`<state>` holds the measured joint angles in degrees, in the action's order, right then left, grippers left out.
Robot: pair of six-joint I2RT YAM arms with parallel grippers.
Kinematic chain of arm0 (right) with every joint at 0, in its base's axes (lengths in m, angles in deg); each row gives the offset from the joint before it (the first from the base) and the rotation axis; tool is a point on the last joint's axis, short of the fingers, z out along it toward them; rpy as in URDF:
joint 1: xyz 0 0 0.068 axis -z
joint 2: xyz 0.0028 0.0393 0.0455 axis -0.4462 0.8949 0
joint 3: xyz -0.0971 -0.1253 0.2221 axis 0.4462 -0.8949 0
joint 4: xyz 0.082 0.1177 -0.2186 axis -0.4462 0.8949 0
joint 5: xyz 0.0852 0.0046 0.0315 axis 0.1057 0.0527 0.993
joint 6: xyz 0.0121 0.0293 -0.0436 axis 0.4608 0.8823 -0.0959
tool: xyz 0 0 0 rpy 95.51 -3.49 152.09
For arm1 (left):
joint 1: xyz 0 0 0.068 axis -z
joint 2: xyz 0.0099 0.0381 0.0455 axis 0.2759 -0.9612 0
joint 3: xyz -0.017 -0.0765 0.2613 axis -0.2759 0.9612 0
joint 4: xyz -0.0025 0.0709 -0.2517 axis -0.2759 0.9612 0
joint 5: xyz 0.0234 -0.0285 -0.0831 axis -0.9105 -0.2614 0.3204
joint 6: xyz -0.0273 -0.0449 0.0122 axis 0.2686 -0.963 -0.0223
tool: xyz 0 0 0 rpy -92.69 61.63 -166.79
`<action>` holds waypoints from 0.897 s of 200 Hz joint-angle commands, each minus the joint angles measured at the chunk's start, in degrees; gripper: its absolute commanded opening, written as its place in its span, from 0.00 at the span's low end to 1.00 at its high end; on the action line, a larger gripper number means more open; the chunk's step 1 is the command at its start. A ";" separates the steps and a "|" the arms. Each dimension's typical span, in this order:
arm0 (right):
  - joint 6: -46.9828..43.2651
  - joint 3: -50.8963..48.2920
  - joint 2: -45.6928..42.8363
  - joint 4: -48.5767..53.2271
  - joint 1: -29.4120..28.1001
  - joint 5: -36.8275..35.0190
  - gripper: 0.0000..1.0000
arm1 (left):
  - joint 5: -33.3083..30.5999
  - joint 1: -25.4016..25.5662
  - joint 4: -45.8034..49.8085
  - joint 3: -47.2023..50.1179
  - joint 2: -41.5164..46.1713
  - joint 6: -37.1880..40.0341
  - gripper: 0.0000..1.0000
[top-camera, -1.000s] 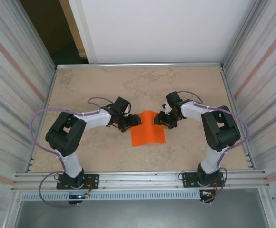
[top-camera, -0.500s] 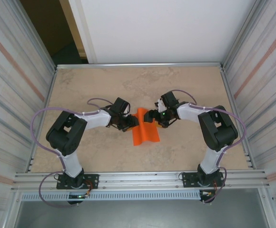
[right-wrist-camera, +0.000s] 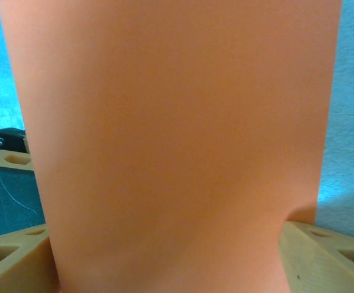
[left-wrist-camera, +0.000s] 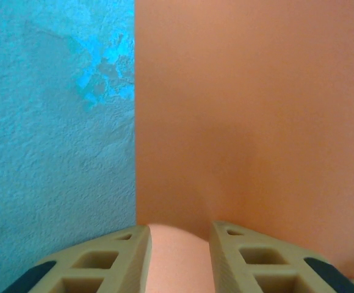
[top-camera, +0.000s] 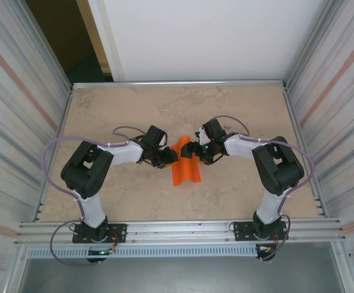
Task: Fold a paper plane with a square sheet of paper (pick it up from the middle)
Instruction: First fold in half a square sheet of paper at the center of the table.
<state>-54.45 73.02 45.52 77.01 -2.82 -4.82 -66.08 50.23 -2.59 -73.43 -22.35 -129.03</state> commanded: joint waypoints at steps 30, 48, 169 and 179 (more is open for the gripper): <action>0.68 3.61 2.46 6.96 -3.02 -8.09 0.67 | -2.09 -0.29 3.54 2.45 -2.42 1.34 0.27; 1.80 2.82 1.59 5.82 -2.69 -8.67 0.56 | -1.55 -1.08 2.04 3.41 -1.11 0.81 0.26; 10.78 -4.28 -7.93 -14.23 4.71 5.93 0.26 | 12.29 -12.62 -12.32 9.97 14.22 -2.99 0.44; 12.19 -4.30 -8.79 -16.03 5.17 7.69 0.26 | 14.36 -13.23 -14.54 10.08 15.00 -4.83 0.51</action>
<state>-45.94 67.67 39.97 65.12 1.51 -2.70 -57.95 38.28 -11.66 -64.65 -10.14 -130.43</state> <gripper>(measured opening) 0.259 0.450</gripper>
